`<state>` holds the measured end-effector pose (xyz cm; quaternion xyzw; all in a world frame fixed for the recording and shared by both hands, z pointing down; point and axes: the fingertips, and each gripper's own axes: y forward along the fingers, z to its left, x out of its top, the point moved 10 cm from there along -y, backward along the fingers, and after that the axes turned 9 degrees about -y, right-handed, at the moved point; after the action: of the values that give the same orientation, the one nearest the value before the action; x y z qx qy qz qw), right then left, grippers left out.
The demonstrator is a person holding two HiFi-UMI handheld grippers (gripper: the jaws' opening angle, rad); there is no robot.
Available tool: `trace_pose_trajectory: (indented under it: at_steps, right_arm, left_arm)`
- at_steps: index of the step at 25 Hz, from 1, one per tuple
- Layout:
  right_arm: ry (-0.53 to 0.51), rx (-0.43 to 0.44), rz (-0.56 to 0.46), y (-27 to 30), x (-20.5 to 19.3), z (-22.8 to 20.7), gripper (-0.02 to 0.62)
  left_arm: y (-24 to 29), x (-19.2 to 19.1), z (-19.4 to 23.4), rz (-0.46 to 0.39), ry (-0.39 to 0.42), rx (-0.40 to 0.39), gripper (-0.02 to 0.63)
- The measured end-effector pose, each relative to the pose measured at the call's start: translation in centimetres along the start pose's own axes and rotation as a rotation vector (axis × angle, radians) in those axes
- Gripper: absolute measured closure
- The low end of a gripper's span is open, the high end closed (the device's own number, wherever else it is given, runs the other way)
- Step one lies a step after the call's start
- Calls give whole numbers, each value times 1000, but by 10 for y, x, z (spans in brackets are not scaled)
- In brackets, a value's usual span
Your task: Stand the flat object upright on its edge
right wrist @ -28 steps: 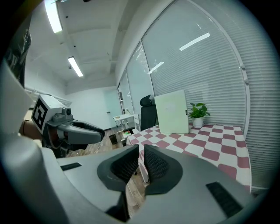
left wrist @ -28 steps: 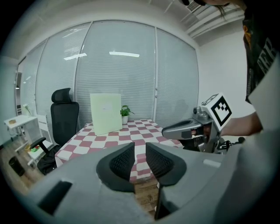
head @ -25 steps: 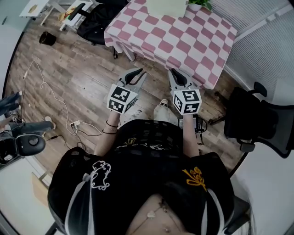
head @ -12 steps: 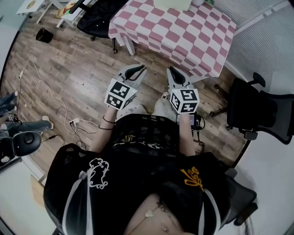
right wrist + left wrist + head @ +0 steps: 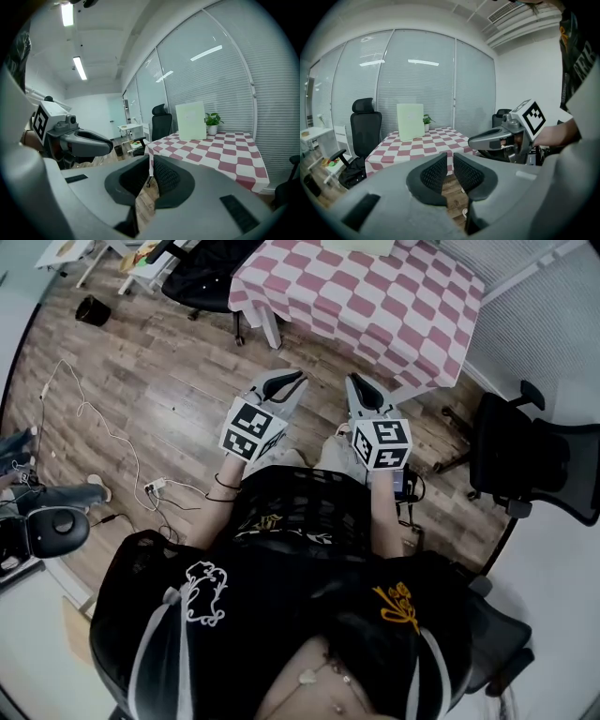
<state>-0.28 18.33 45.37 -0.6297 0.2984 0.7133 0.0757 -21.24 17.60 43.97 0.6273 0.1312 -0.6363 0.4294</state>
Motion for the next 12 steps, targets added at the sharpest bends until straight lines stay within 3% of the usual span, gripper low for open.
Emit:
trace_pose_trajectory:
  at_steps: [12]
  right_arm:
    - [-16, 21, 23, -15, -8, 22, 561]
  left_arm:
    - [-9, -16, -14, 6, -11, -27, 551]
